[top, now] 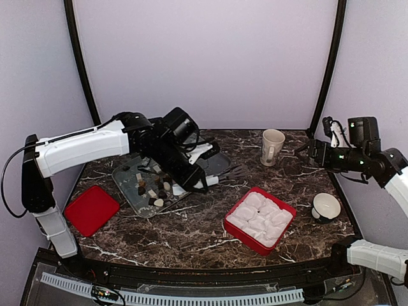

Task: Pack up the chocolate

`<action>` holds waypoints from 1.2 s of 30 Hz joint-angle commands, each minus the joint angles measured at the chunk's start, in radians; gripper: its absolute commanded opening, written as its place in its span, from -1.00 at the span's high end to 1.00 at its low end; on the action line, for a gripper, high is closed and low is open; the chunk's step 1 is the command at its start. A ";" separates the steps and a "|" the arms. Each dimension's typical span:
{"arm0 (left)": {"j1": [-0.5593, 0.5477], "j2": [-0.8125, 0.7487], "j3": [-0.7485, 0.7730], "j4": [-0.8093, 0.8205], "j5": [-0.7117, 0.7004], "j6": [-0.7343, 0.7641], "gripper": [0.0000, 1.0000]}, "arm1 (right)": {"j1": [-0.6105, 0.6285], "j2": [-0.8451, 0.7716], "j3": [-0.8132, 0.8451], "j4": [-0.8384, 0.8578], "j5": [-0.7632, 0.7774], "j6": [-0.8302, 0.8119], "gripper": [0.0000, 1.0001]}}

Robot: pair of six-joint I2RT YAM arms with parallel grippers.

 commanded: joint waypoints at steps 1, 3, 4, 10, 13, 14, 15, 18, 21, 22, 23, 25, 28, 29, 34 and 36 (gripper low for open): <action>-0.079 -0.008 0.020 -0.044 0.115 0.030 1.00 | -0.006 0.005 0.009 -0.022 -0.073 -0.065 -1.00; -0.107 0.008 0.030 -0.055 0.133 0.036 1.00 | -0.006 0.013 0.016 -0.047 -0.107 -0.084 -1.00; -0.118 0.018 0.036 -0.060 0.140 0.040 1.00 | -0.006 0.009 0.013 -0.048 -0.120 -0.087 -1.00; -0.186 0.100 0.109 -0.133 0.175 0.087 1.00 | -0.006 -0.017 0.004 -0.061 -0.118 -0.084 -1.00; -0.199 0.126 0.119 -0.138 0.200 0.094 0.99 | -0.006 -0.016 0.004 -0.087 -0.113 -0.095 -1.00; -0.202 0.131 0.121 -0.135 0.207 0.096 0.99 | -0.006 -0.019 0.003 -0.097 -0.111 -0.098 -1.00; -0.203 0.138 0.123 -0.137 0.212 0.102 0.98 | -0.006 -0.022 0.002 -0.104 -0.107 -0.100 -1.00; -0.208 0.154 0.124 -0.134 0.217 0.106 0.97 | -0.007 -0.042 -0.005 -0.114 -0.104 -0.090 -1.00; -0.215 0.171 0.125 -0.118 0.221 0.096 0.96 | -0.006 -0.062 -0.013 -0.122 -0.107 -0.077 -1.00; -0.219 0.178 0.127 -0.112 0.226 0.090 0.96 | -0.006 -0.065 -0.016 -0.127 -0.107 -0.077 -1.00; -0.222 0.185 0.128 -0.108 0.232 0.085 0.95 | -0.006 -0.067 -0.016 -0.135 -0.109 -0.081 -1.00; -0.232 0.197 0.129 -0.102 0.224 0.078 0.95 | -0.006 -0.069 -0.010 -0.151 -0.104 -0.087 -1.00; -0.237 0.210 0.129 -0.088 0.215 0.064 0.93 | -0.006 -0.073 0.006 -0.173 -0.097 -0.101 -1.00; -0.237 0.216 0.131 -0.082 0.217 0.062 0.93 | -0.006 -0.075 0.008 -0.179 -0.095 -0.104 -1.00; -0.247 0.251 0.164 -0.099 0.227 0.063 0.89 | -0.006 -0.080 0.008 -0.195 -0.099 -0.112 -1.00; -0.248 0.258 0.170 -0.107 0.221 0.059 0.83 | -0.006 -0.079 0.012 -0.201 -0.101 -0.116 -1.00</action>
